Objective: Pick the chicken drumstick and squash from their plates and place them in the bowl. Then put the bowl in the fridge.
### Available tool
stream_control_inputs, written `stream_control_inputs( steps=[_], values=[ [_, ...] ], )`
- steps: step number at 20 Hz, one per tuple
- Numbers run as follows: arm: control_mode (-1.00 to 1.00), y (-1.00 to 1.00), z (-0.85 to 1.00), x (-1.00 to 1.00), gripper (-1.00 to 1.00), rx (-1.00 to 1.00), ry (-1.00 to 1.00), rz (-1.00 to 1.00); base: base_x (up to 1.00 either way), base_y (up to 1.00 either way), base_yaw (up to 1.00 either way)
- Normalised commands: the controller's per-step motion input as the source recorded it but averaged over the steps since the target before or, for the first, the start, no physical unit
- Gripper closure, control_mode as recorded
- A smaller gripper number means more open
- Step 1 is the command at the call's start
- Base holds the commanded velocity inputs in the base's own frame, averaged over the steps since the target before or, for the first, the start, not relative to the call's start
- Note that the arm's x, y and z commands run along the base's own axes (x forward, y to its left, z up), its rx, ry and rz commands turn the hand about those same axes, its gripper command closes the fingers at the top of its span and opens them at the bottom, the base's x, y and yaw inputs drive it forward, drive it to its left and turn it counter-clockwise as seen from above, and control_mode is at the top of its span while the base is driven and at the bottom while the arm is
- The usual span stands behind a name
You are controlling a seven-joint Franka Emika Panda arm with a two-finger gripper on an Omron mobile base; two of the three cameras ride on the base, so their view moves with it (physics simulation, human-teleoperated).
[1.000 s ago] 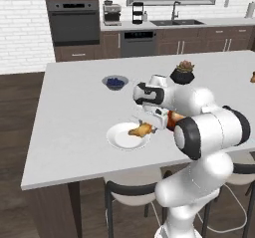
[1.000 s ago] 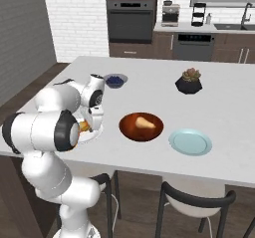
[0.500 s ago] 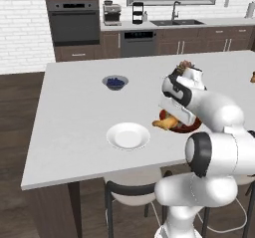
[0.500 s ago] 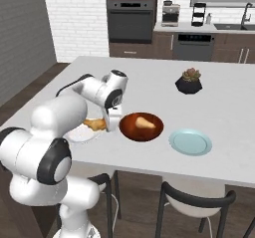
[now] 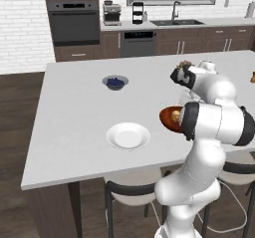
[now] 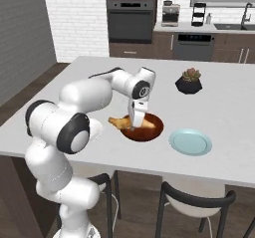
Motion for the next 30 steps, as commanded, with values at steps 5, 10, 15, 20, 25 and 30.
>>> stream_control_inputs(
  steps=[5,10,15,20,25,30],
  values=[
    [-1.0,-0.54,-0.07,0.55,1.0,0.0,0.05,-0.12,0.0,0.0,0.0],
    [-1.0,-0.11,-0.26,0.33,1.0,0.0,0.08,-0.08,0.0,0.0,0.0],
    [-1.0,0.0,-0.49,0.22,1.0,-0.01,0.11,-0.02,0.0,0.0,0.0],
    [-1.0,0.0,-0.44,0.32,1.0,0.0,0.1,-0.01,0.0,0.0,0.0],
    [-1.0,0.0,-0.41,0.14,1.0,0.0,0.04,-0.02,0.0,0.0,0.0],
    [-1.0,0.0,-0.38,0.13,1.0,0.0,0.01,-0.02,0.0,0.0,0.0]
  ],
)
